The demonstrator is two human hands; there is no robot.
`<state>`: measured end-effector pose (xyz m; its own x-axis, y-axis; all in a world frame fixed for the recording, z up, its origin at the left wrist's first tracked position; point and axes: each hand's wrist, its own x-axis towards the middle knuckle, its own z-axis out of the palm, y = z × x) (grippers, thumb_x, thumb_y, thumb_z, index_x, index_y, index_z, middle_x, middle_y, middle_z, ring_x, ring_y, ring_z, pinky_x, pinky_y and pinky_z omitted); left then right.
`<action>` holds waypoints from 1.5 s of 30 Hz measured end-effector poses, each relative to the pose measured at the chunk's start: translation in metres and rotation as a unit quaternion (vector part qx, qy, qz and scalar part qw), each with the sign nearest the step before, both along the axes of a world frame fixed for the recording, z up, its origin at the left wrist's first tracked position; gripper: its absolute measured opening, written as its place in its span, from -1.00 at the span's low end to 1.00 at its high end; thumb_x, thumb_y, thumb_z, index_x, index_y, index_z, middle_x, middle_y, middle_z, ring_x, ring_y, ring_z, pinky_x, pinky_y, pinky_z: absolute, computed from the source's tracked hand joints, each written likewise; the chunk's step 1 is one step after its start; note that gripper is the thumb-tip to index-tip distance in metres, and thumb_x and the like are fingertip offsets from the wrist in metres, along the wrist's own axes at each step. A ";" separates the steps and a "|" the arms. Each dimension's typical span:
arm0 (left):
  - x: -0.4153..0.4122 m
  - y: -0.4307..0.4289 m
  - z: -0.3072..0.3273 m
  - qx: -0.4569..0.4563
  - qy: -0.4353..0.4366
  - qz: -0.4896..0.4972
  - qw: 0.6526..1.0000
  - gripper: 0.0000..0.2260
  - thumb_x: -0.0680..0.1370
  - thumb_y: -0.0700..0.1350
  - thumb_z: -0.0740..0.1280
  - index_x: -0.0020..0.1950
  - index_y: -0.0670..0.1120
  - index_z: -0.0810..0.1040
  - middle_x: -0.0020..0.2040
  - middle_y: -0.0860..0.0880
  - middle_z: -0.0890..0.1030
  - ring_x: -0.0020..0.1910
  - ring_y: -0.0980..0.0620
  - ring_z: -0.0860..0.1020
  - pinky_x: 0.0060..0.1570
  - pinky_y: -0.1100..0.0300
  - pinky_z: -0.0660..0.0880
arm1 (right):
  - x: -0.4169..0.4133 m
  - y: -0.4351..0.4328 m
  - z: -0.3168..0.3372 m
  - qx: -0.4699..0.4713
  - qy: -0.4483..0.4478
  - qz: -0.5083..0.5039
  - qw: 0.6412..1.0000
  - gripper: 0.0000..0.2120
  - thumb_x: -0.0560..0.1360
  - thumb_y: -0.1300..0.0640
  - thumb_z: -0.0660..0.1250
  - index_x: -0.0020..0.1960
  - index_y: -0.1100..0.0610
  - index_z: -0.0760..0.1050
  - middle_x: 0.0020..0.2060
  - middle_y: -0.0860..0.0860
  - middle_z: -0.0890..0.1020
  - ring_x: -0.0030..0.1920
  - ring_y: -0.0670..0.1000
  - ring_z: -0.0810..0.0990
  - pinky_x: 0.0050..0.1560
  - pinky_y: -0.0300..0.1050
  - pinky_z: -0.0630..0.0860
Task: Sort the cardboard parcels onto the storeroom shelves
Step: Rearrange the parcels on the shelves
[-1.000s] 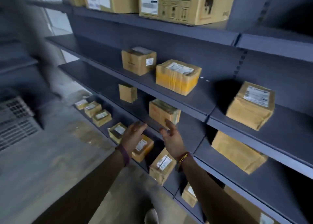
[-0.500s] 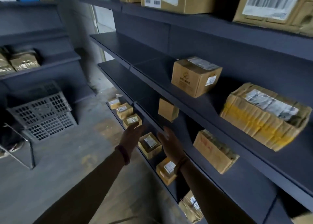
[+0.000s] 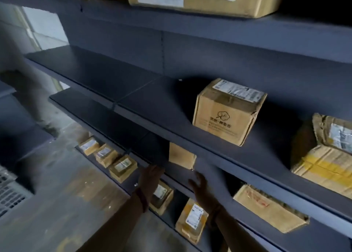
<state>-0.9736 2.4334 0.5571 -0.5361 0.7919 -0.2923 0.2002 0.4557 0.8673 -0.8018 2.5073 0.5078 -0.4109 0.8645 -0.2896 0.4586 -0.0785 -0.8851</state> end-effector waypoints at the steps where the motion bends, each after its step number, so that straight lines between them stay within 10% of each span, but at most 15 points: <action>1: -0.013 0.010 -0.006 -0.024 0.011 -0.015 1.000 -0.61 0.69 -0.19 0.00 0.53 -0.12 0.14 0.57 -0.10 0.10 0.53 -0.04 0.10 0.40 0.24 0.11 | -0.007 0.004 -0.004 -0.004 -0.002 -0.028 1.000 -0.48 0.59 0.10 0.30 0.49 0.20 0.24 0.45 0.16 0.37 0.42 0.13 0.37 0.33 -0.02 0.37; 8: -0.072 0.064 -0.047 -0.026 -0.165 -0.072 0.983 -0.57 0.61 -0.17 0.25 0.48 -0.09 0.30 0.45 -0.08 0.35 0.40 -0.07 0.35 0.16 0.18 0.32 | -0.036 0.006 -0.015 -0.022 -0.089 -0.167 0.982 -0.45 0.58 0.03 0.30 0.50 0.16 0.25 0.43 0.13 0.41 0.42 0.10 0.39 0.32 -0.17 0.31; 26: -0.086 0.148 -0.107 -0.067 -0.136 -0.160 0.975 -0.73 0.30 -0.02 0.30 -0.03 -0.03 0.44 -0.05 -0.01 0.52 0.04 -0.08 0.51 0.19 -0.09 0.45 | -0.096 0.065 -0.050 -0.009 -0.080 -0.231 0.970 -0.61 0.51 0.23 0.29 0.32 0.23 0.41 0.23 0.16 0.52 0.23 0.14 0.50 0.13 -0.18 0.40; 34: -0.098 0.119 -0.098 -0.097 -0.173 -0.142 0.970 -0.51 0.55 -0.19 0.30 0.45 -0.10 0.25 0.39 -0.11 0.38 0.35 -0.12 0.38 0.36 -0.11 0.33 | -0.111 0.009 -0.026 0.081 -0.105 -0.189 0.973 -0.37 0.48 0.42 0.12 0.52 0.11 0.25 0.45 0.05 0.35 0.43 0.07 0.33 0.43 -0.20 0.26; 40: -0.122 0.091 -0.067 -0.152 -0.204 -0.058 0.965 -0.94 0.55 -0.25 0.23 -0.08 -0.15 0.49 0.00 -0.22 0.53 -0.12 -0.11 0.51 -0.12 0.13 0.43 | -0.128 -0.041 0.010 0.245 -0.165 -0.121 0.948 -0.58 0.59 0.06 0.24 0.44 -0.13 0.38 0.23 0.03 0.44 0.16 0.06 0.34 0.20 -0.14 0.40; 45: -0.131 0.062 -0.058 -0.166 -0.265 -0.055 0.948 -0.63 0.66 -0.05 0.13 0.38 -0.23 0.39 0.30 -0.25 0.48 0.28 -0.24 0.45 0.22 -0.08 0.42 | -0.137 -0.071 0.025 0.257 -0.225 -0.058 0.938 -0.43 0.51 -0.12 0.27 0.49 -0.23 0.23 0.27 -0.01 0.37 0.18 0.04 0.27 0.19 -0.13 0.38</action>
